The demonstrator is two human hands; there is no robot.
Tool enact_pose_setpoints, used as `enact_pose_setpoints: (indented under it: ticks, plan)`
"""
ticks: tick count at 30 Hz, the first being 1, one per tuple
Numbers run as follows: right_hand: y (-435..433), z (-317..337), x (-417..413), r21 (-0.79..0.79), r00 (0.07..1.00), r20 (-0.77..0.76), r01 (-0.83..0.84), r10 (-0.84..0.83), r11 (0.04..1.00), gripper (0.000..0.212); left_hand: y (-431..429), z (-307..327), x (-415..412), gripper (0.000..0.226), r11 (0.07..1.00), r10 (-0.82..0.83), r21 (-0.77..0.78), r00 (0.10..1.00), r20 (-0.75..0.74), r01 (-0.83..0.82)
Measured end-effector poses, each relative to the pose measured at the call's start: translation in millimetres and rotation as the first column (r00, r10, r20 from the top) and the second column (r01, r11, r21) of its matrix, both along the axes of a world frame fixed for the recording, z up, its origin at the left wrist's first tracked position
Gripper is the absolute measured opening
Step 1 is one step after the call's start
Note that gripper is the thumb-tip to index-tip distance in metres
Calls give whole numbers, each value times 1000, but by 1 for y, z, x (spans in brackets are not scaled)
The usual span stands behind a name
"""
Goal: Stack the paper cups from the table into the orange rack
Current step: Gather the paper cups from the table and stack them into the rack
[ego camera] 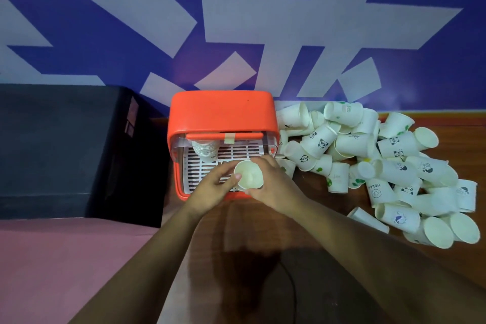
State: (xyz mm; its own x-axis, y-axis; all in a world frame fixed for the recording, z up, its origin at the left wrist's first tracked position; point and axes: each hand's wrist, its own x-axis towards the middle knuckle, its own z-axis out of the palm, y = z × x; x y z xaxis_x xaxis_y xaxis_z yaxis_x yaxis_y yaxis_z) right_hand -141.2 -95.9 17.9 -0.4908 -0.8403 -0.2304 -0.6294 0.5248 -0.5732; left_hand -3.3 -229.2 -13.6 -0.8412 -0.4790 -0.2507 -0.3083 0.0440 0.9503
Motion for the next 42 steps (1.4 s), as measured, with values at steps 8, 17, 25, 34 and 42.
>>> enact_pose_setpoints:
  ticks: [8, 17, 25, 34, 42]
  plan:
    - [-3, -25, -7, 71, 997, 64, 27, -32, 997, 76, -1, -29, -3, 42, 999, 11, -51, 991, 132, -5]
    - [23, -10, -17, -4, 990, 98, 101, -101, 995, 59, 23, -13, -18, 44, 977, 163, -168, 962, 218, -128]
    - [179, 22, -73, 106, 976, 9, 214, -217, 971, 48, 99, 26, -18, 12, 952, 104, -296, 991, 83, -75]
    - [282, -5, -118, 310, 953, -66, 302, -296, 901, 59, 230, -13, -124, 21, 921, -239, -227, 918, 315, 317]
    - [307, -54, -135, 295, 947, 122, 252, -298, 922, 38, 287, -64, -180, 83, 554, -535, -480, 733, 421, 680]
